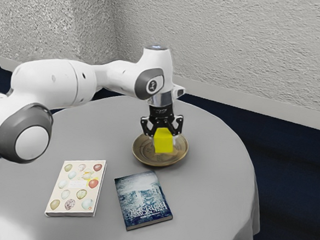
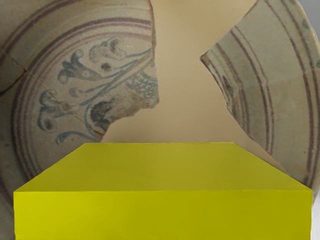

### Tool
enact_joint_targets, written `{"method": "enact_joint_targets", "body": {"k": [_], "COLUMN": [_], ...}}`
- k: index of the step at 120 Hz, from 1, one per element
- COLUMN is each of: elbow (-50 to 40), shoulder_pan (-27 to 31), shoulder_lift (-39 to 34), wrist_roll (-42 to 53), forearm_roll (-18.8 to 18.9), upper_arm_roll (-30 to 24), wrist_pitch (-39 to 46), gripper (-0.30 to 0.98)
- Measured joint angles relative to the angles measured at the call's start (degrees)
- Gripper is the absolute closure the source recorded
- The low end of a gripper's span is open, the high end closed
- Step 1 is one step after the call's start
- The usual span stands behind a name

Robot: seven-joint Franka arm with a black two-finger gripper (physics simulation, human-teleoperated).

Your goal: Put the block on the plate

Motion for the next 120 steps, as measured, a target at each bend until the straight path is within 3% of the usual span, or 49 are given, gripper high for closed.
{"method": "enact_joint_targets", "body": {"k": [28, 103, 120], "elbow": [3.0, 4.1, 4.2], "shoulder_pan": [2.7, 3.2, 3.2], "shoulder_lift": [1.9, 4.2, 4.3], "wrist_roll": [1.0, 3.1, 3.5], "forearm_roll": [0.0, -0.1, -0.4], "upper_arm_roll": [-0.6, -0.8, -0.8], "wrist_pitch": [-0.2, -0.2, -0.2], "gripper": [0.31, 0.30, 0.22]}}
